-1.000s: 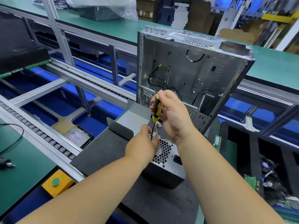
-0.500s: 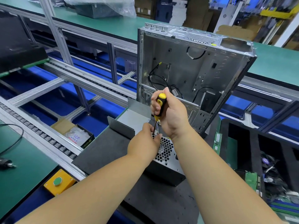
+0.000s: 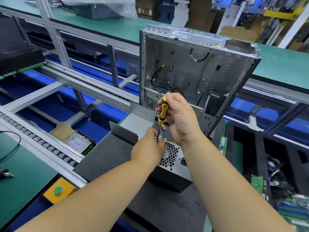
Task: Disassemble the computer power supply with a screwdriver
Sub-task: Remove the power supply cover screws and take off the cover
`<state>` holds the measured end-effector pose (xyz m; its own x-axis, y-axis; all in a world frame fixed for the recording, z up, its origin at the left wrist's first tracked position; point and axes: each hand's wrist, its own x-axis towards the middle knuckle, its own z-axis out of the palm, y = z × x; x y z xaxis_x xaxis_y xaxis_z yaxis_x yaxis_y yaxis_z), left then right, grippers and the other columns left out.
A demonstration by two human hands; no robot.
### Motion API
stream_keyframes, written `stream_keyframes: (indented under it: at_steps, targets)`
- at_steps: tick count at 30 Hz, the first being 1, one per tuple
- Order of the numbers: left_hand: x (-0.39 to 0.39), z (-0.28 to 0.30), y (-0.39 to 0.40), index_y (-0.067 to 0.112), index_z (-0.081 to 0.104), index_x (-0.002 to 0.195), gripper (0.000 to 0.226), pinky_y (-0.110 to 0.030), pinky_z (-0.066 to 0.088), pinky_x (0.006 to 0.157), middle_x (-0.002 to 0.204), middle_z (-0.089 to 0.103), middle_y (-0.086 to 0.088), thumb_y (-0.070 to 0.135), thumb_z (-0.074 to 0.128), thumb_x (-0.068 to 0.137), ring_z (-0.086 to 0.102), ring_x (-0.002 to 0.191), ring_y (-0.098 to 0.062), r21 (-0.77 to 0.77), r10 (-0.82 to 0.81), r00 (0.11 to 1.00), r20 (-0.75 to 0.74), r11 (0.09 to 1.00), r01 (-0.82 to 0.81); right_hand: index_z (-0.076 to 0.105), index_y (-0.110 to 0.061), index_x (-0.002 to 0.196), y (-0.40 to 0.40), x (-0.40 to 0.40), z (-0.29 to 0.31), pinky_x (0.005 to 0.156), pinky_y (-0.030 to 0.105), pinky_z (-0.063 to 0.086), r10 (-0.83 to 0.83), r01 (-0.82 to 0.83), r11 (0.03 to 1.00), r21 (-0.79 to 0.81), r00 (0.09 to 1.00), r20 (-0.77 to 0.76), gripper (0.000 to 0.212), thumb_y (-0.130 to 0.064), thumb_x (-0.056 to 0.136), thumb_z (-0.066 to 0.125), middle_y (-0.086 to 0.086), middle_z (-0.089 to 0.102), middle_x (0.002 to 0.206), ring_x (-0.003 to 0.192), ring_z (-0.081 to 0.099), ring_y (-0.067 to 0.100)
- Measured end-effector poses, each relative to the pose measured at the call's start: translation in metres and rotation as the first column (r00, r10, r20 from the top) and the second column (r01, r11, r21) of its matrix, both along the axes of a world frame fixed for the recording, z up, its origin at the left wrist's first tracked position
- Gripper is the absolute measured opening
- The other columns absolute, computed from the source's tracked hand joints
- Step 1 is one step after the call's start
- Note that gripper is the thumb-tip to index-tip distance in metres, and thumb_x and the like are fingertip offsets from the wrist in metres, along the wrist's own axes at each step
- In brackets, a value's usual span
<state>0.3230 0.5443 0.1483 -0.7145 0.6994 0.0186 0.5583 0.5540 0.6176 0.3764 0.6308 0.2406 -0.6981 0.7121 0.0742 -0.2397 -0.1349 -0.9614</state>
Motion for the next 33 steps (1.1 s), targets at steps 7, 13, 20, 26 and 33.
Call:
stream_keyframes:
  at_steps: [7, 13, 20, 26, 33]
  targets:
    - [0.000, 0.004, 0.000, 0.026, 0.035, 0.101, 0.026, -0.033, 0.030, 0.053, 0.074, 0.056, 0.007, 0.047, 0.049, 0.097, 0.055, 0.071, -0.026, -0.028, -0.001, 0.999, 0.038, 1.000, 0.002, 0.068, -0.014, 0.073, -0.007, -0.007, -0.001, 0.062, 0.026, 0.041, 0.062, -0.070, 0.994, -0.087, 0.994, -0.095, 0.048, -0.033, 0.105, 0.039, 0.001, 0.055, 0.064, 0.059, 0.048, 0.014]
    - [0.000, 0.004, -0.001, 0.026, 0.033, 0.099, 0.025, -0.031, 0.024, 0.048, 0.068, 0.046, 0.009, 0.044, 0.050, 0.096, 0.049, 0.066, -0.024, -0.010, -0.006, 0.999, 0.041, 1.000, 0.007, 0.057, -0.017, 0.080, -0.007, -0.010, -0.004, 0.057, 0.025, 0.031, 0.094, -0.105, 0.991, -0.078, 0.987, -0.128, 0.035, -0.042, 0.100, 0.042, -0.002, 0.045, 0.060, 0.055, 0.036, 0.014]
    - [0.000, 0.002, 0.000, 0.027, 0.030, 0.098, 0.028, -0.031, 0.024, 0.047, 0.067, 0.044, 0.010, 0.048, 0.050, 0.097, 0.047, 0.064, -0.022, 0.000, -0.005, 1.000, 0.017, 1.000, 0.005, 0.056, -0.022, 0.081, -0.002, 0.000, 0.000, 0.068, 0.031, 0.038, 0.020, -0.020, 1.000, 0.007, 1.000, -0.001, 0.020, -0.026, 0.100, 0.052, -0.003, 0.063, 0.077, 0.071, 0.055, 0.017]
    - [0.000, 0.003, 0.000, 0.027, 0.032, 0.099, 0.027, -0.030, 0.025, 0.047, 0.068, 0.046, 0.009, 0.048, 0.049, 0.097, 0.050, 0.065, -0.024, -0.028, -0.004, 1.000, 0.023, 1.000, 0.005, 0.069, -0.013, 0.084, -0.006, 0.003, 0.001, 0.075, 0.032, 0.043, 0.033, -0.034, 0.999, -0.021, 0.999, -0.019, 0.035, -0.026, 0.104, 0.043, -0.001, 0.062, 0.077, 0.074, 0.056, 0.017]
    - [0.000, 0.006, 0.000, 0.026, 0.035, 0.102, 0.024, -0.033, 0.031, 0.053, 0.075, 0.053, 0.006, 0.045, 0.050, 0.097, 0.054, 0.070, -0.025, -0.029, -0.008, 0.999, 0.051, 1.000, 0.009, 0.050, -0.014, 0.089, -0.009, -0.006, -0.004, 0.062, 0.027, 0.033, 0.043, -0.052, 0.995, -0.091, 0.994, -0.104, 0.034, -0.036, 0.107, 0.032, 0.000, 0.043, 0.062, 0.061, 0.036, 0.016]
